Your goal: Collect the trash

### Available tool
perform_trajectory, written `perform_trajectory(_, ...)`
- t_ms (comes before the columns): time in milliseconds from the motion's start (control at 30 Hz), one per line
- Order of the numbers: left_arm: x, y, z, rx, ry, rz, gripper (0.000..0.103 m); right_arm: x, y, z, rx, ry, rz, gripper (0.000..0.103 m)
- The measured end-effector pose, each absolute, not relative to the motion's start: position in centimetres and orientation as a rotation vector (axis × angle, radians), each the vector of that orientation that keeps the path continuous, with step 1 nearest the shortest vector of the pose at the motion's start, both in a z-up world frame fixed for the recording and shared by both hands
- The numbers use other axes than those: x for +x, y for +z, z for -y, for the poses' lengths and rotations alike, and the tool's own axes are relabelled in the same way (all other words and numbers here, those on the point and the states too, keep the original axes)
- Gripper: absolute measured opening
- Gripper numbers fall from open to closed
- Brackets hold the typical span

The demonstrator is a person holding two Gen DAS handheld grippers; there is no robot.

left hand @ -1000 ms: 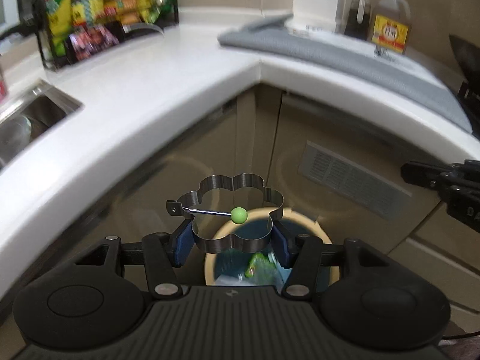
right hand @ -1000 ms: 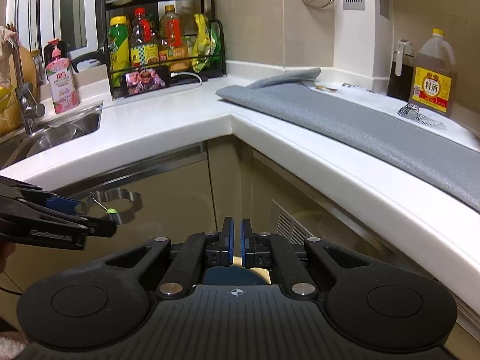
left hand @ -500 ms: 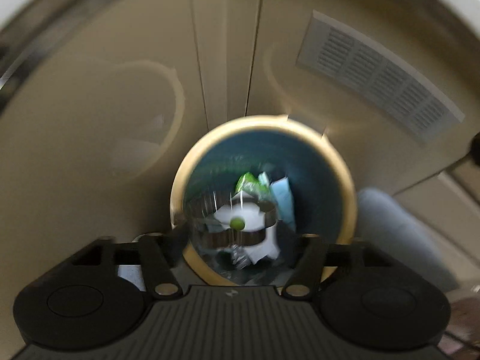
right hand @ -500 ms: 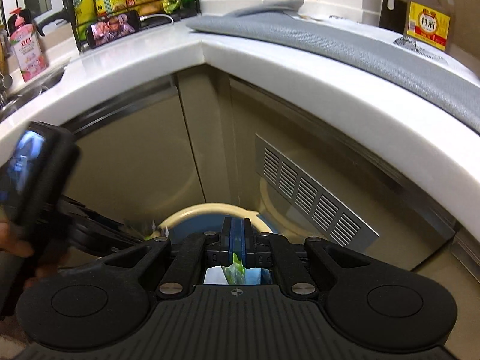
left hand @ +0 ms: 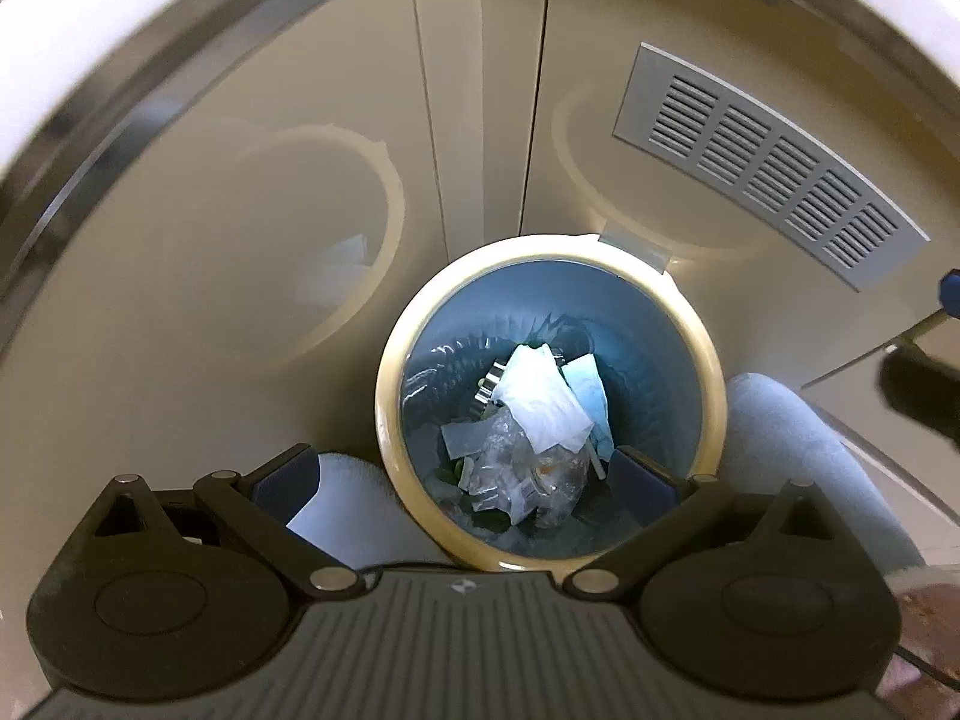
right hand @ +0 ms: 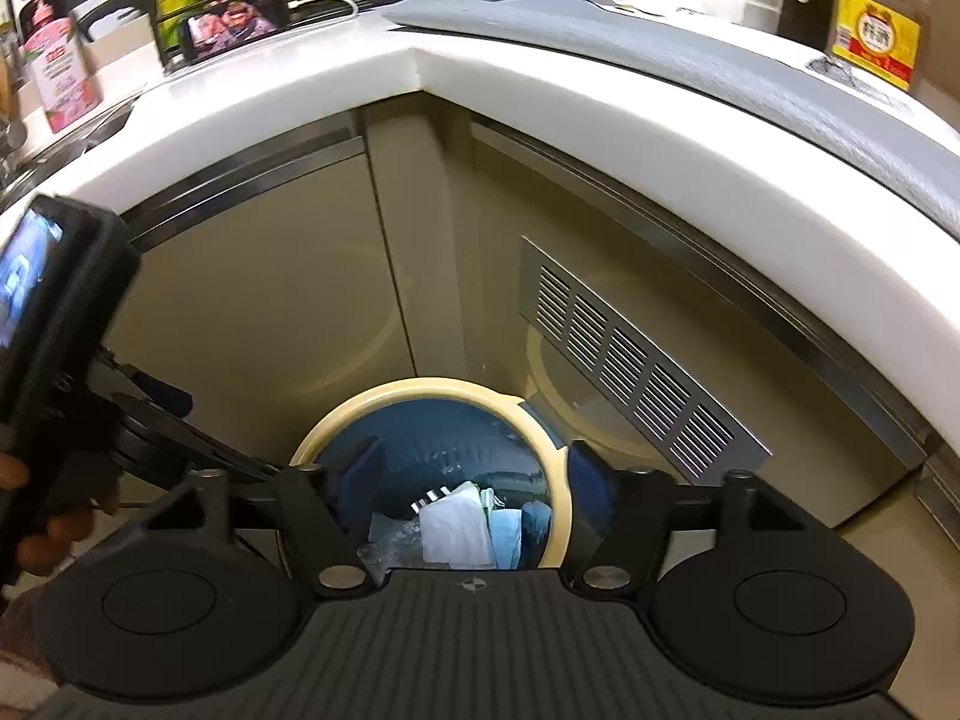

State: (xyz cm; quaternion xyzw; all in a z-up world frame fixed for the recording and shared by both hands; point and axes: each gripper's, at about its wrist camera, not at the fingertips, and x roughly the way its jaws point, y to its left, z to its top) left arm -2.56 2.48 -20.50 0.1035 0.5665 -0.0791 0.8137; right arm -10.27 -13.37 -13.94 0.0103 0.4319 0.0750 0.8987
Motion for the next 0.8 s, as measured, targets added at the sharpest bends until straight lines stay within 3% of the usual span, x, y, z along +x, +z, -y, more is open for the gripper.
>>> perform_trajectory(500,-6.1,-16.5,-3.8,0.170,-0.070,-1.200,0.103,-11.9,-13.6,11.1,-0.130,0.173,-0.941,0.094)
perform_trajectory(800,-6.6,-16.2,-3.9,0.235,-0.021,-1.219,0.103,-12.0,-14.6,10.4,-0.171,0.185,-1.001,0.098)
